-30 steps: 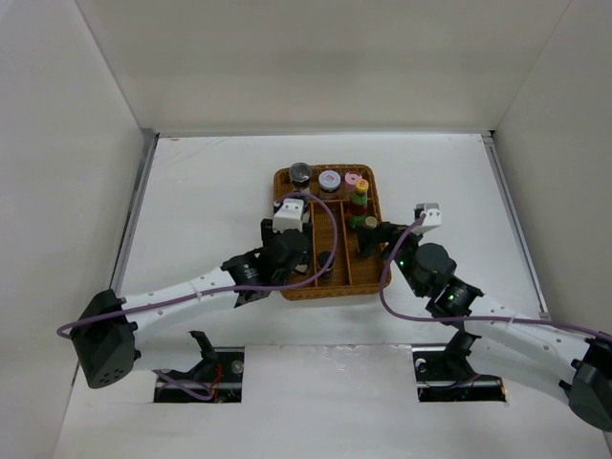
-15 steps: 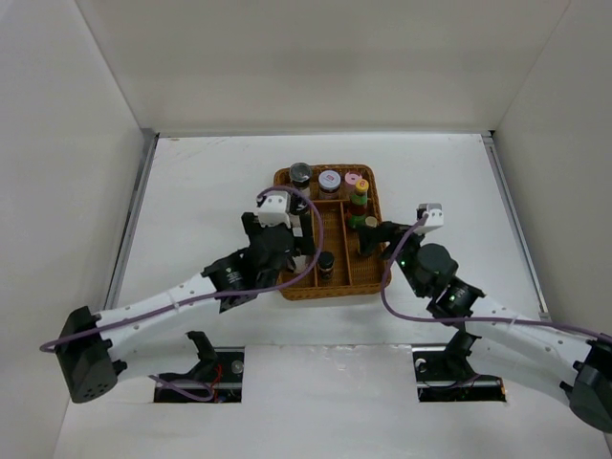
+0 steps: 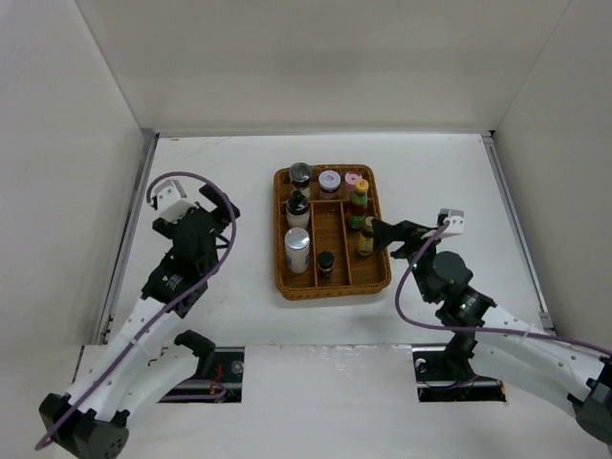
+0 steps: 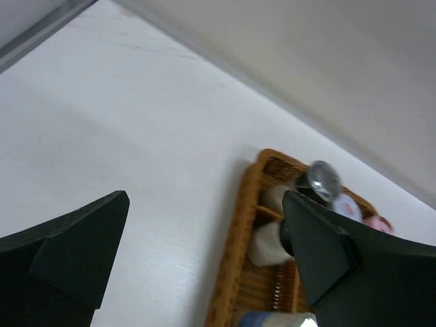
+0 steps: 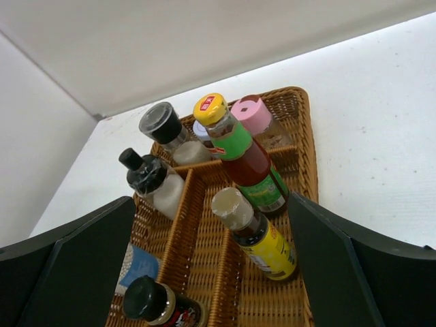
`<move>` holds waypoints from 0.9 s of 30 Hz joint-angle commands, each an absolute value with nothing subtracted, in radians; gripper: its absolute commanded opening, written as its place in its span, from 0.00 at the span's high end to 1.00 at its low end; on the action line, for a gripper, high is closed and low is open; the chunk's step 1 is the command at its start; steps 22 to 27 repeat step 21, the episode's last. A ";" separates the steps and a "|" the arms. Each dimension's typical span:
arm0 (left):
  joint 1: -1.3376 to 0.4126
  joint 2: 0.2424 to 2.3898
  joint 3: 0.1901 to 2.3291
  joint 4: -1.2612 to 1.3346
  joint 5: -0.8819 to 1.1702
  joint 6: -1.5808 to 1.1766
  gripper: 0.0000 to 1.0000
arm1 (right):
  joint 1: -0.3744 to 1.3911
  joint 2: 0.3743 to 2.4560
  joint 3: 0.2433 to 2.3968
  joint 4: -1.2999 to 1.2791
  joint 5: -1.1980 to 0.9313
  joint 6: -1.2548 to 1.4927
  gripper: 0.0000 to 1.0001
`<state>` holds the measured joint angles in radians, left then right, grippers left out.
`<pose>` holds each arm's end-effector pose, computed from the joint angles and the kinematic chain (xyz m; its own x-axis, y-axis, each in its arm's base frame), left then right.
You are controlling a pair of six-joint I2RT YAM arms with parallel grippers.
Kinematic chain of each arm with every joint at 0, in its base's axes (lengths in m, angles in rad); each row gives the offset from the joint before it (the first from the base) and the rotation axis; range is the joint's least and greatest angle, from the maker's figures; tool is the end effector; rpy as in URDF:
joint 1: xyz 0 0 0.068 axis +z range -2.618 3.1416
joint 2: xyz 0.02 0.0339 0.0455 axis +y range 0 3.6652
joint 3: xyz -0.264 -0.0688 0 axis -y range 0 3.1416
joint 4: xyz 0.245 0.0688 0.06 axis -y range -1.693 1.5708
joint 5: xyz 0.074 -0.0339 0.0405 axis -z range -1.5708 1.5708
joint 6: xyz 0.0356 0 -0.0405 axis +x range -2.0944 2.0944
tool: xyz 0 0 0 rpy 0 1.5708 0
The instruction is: Organize the condiment bottles
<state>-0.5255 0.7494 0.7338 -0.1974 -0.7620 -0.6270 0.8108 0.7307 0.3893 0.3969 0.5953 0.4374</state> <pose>0.1595 -0.0641 0.3284 -0.0185 -0.4799 -0.8771 -0.2861 0.8431 -0.4553 0.1369 0.1150 0.2699 -0.0562 0.4499 -0.8913 -0.2104 0.8673 0.4511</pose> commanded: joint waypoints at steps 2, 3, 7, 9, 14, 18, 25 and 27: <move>-0.363 0.779 0.735 -0.377 -0.544 -0.755 0.00 | 0.792 0.690 0.371 0.440 0.646 0.446 0.00; -0.343 0.781 0.744 -0.396 -0.493 -0.758 0.00 | 0.783 0.677 0.365 0.440 0.656 0.449 0.00; -0.323 0.746 0.761 -0.411 -0.420 -0.758 0.00 | 0.733 0.615 0.336 0.434 0.684 0.478 0.00; -0.334 0.729 0.775 -0.405 -0.413 -0.758 0.00 | 0.693 0.591 0.322 0.428 0.686 0.503 0.00; -0.383 0.736 0.814 -0.362 -0.385 -0.756 0.00 | 0.608 0.595 0.334 0.361 0.661 0.545 0.00; -0.418 0.744 0.837 -0.293 -0.390 -0.749 0.00 | 0.567 0.614 0.339 0.347 0.670 0.551 0.00; -0.423 0.758 0.856 -0.284 -0.383 -0.752 0.00 | 0.533 0.609 0.337 0.330 0.681 0.554 0.00; -0.423 0.758 0.856 -0.284 -0.383 -0.752 0.00 | 0.533 0.609 0.337 0.330 0.681 0.554 0.00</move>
